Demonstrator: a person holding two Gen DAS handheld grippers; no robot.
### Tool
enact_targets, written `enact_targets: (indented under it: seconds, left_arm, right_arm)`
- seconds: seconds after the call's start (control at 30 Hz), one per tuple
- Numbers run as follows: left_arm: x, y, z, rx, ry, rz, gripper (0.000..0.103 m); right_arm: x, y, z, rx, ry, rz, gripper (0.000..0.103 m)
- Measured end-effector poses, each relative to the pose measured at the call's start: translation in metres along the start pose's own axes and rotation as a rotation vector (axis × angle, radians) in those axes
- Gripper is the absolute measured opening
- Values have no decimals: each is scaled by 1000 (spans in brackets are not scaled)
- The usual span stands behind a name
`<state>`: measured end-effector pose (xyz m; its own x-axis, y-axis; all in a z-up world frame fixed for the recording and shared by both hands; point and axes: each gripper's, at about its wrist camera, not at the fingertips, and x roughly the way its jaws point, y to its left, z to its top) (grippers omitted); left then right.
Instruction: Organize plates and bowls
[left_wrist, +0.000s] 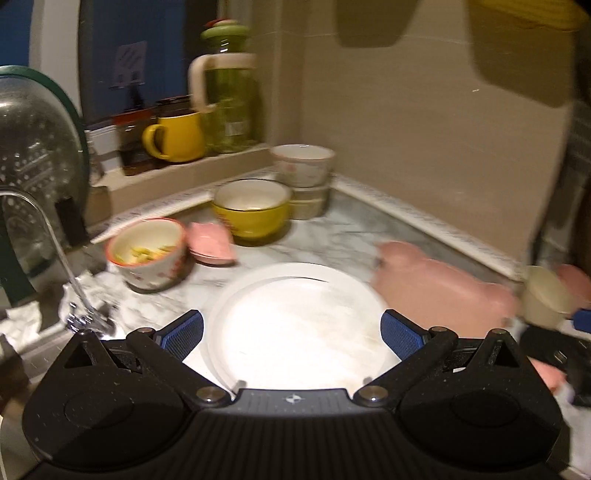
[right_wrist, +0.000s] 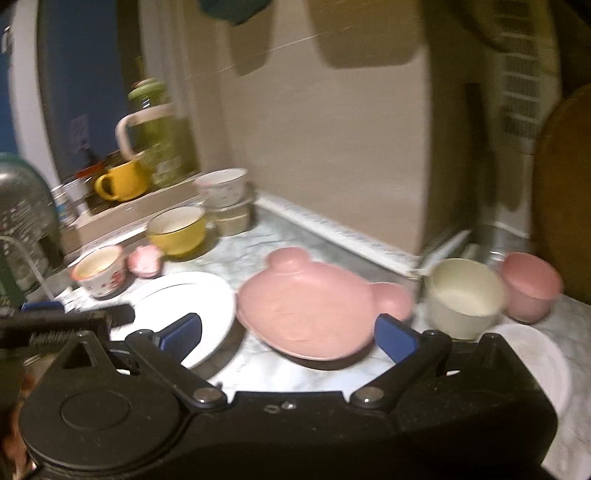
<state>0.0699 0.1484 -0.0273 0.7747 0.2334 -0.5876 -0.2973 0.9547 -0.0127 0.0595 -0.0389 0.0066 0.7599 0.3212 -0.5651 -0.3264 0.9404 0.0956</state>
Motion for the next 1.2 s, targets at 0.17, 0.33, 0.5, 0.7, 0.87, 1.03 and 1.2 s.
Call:
enact_targets:
  seconds: [0.17,0.33,0.5,0.7,0.87,1.03,1.2]
  left_arm:
    - [47,38,9,-53,94,44,102]
    - [84,59,13,-91,169,29,96]
    - [119,74,16,-141,257,13,74]
    - [150,85,11,-164,341,28,50]
    - [154,85,13,-158,344,2,35]
    - [154,83,15,-170,349,-22,23]
    - [154,85,15,-182,349,-37,22]
  right_arm:
    - [38,19,-3,-16,94,46,94]
    - [75,37,-6,-8,181,51,77]
    - [111,44,-8,29,272,52,60]
    - [140,36,-9,143,353,46,41]
    - [151,34,-7,204,382,71,25]
    - [157,31,-6,273,406,107,9]
    - [161,33,-5,266,406,110,8]
